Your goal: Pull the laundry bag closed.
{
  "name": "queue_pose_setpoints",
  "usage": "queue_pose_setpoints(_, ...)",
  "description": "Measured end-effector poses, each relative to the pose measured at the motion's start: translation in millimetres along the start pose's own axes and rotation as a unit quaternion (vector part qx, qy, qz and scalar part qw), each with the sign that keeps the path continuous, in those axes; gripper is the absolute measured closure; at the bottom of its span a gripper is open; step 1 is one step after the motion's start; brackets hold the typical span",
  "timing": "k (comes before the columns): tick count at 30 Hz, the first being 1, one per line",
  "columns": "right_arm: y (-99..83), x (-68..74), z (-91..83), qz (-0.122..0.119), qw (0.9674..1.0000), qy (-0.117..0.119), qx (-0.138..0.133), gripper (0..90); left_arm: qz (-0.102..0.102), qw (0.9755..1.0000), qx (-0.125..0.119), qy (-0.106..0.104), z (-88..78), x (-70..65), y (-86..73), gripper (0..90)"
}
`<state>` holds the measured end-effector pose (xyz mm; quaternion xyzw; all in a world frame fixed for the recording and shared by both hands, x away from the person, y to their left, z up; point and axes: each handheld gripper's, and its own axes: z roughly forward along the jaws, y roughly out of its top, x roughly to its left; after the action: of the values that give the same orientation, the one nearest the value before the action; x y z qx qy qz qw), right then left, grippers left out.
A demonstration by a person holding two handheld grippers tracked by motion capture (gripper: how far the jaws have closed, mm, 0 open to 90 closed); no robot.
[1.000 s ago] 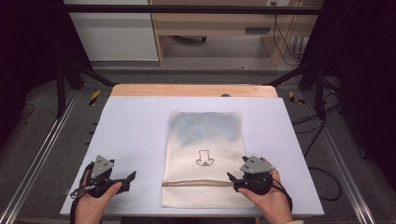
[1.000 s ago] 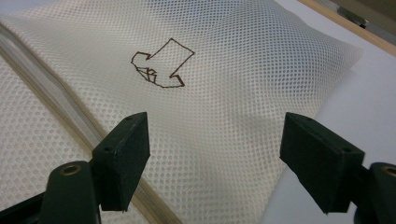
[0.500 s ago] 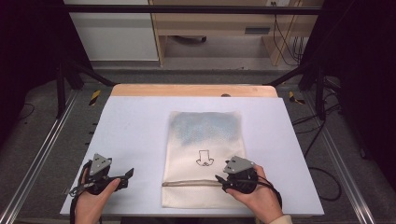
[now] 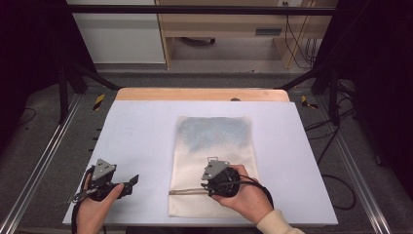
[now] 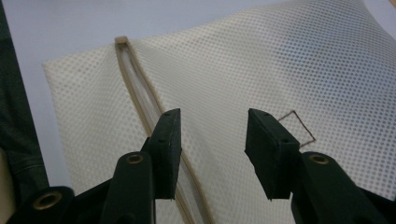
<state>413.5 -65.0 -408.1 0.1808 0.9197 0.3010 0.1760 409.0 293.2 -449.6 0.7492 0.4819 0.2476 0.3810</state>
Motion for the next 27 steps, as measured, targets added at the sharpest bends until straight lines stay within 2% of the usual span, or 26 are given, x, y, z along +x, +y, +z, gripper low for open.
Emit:
queue_pose_setpoints(8, 21.4, 6.5, 11.4, -0.030, 0.9992, 0.026, 0.007, 65.3, -0.004, 1.0000, -0.006, 0.005, 2.2, 3.1, 0.3, 5.8)
queue_pose_setpoints(9, 25.9, 8.9, 15.1, -0.037, 0.9985, 0.039, 0.004, 67.3, -0.004, 1.0000, -0.008, 0.004, 2.5, 3.3, 0.7, 5.5)
queue_pose_setpoints(11, 27.9, 10.2, 17.5, -0.041, 0.9981, 0.045, 0.005, 68.5, -0.003, 1.0000, -0.008, 0.000, 2.5, 3.6, 1.1, 5.2)
queue_pose_setpoints(14, 36.5, 17.3, 28.5, -0.055, 0.9963, 0.065, 0.015, 74.4, -0.003, 1.0000, -0.005, 0.001, 2.7, 4.8, 0.9, 5.2)
queue_pose_setpoints(16, 39.1, 19.6, 31.2, -0.061, 0.9958, 0.067, 0.014, 75.0, -0.004, 1.0000, -0.004, 0.000, 2.5, 5.0, 1.1, 5.2)
queue_pose_setpoints(17, 44.5, 22.8, 36.9, -0.067, 0.9943, 0.082, 0.012, 75.1, -0.004, 1.0000, -0.004, 0.000, 2.7, 5.4, 1.3, 5.2)
queue_pose_setpoints(22, 57.5, 31.8, 52.9, -0.081, 0.9916, 0.099, 0.018, 73.7, -0.006, 1.0000, -0.001, 0.001, 2.8, 6.1, 1.0, 5.4)
queue_pose_setpoints(27, 64.1, 37.0, 63.1, -0.084, 0.9900, 0.110, 0.026, 72.7, -0.005, 1.0000, 0.000, 0.000, 2.8, 6.5, 0.9, 5.6)
